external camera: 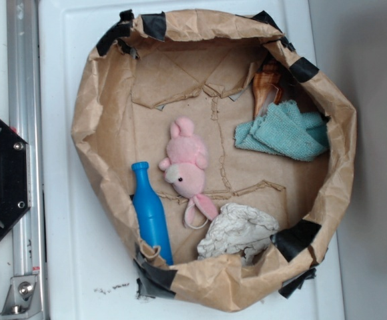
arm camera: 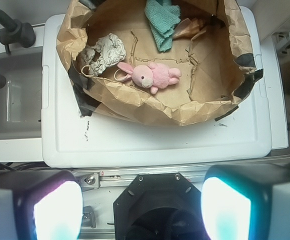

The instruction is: Grab the blue cloth.

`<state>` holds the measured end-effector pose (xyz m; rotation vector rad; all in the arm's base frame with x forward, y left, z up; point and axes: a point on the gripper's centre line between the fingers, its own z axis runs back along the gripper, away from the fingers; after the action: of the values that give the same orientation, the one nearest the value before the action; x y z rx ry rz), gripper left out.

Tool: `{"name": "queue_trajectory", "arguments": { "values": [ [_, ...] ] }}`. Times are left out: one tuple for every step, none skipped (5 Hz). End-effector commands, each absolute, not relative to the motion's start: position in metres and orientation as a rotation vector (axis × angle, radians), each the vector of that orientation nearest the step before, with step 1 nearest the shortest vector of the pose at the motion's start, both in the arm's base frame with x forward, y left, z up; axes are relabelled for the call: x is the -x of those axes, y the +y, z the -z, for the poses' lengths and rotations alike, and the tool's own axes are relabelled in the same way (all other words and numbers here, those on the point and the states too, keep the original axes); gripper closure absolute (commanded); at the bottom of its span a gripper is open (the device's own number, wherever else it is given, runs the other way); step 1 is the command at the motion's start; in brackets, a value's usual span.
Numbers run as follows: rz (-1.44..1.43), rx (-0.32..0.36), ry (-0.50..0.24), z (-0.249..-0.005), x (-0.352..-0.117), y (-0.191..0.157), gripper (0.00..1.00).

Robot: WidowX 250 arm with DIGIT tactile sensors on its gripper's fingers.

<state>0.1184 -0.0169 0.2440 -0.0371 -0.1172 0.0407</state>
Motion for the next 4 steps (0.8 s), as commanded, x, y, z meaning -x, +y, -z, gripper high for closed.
{"name": "queue_trajectory", "arguments": {
  "values": [
    [-0.041, 0.037, -0.117, -0.244, -0.118, -0.017, 0.0],
    [-0.056, -0.061, -0.166, -0.204, -0.168, -0.008, 0.0],
    [-0.045, -0.084, -0.207, -0.179, -0.22, 0.003, 0.0],
    [0.061, -0.066, -0.275, -0.137, -0.255, 0.015, 0.0]
  ]
}}
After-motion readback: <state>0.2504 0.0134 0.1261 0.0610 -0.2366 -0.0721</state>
